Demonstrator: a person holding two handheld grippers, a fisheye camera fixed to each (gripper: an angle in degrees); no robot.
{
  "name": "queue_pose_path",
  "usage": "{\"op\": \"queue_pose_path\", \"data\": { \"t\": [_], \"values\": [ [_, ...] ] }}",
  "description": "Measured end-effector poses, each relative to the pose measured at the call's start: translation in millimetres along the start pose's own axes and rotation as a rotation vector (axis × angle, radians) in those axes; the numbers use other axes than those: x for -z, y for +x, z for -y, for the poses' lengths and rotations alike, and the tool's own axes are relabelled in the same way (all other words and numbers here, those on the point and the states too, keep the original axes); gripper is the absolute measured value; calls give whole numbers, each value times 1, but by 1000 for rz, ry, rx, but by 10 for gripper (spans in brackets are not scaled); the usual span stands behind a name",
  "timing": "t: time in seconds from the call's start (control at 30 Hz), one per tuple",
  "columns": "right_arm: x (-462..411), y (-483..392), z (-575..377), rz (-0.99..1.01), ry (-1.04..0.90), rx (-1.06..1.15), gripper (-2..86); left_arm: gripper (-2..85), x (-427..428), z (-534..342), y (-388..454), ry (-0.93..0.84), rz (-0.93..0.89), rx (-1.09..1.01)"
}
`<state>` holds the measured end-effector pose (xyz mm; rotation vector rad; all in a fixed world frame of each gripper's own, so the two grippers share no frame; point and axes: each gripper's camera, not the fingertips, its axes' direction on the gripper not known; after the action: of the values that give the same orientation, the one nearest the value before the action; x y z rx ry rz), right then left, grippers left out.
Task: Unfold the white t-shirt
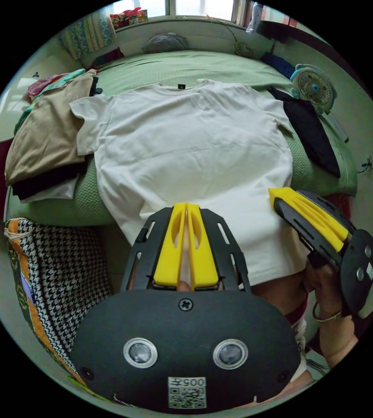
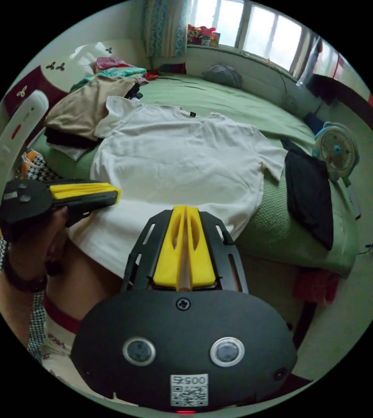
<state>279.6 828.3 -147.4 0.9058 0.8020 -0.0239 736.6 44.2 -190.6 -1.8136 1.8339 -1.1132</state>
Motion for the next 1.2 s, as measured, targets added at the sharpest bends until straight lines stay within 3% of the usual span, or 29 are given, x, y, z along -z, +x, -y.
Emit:
{"op": "queue_pose_path", "data": {
  "t": [0.17, 1.2],
  "values": [
    [-2, -24, -4, -83, -10, 43, -10, -6, -3, -2, -1, 0, -29, 5],
    [-1, -50, -21, -20, -12, 14, -10, -5, -17, -5, -9, -12, -50, 2]
  ]
}}
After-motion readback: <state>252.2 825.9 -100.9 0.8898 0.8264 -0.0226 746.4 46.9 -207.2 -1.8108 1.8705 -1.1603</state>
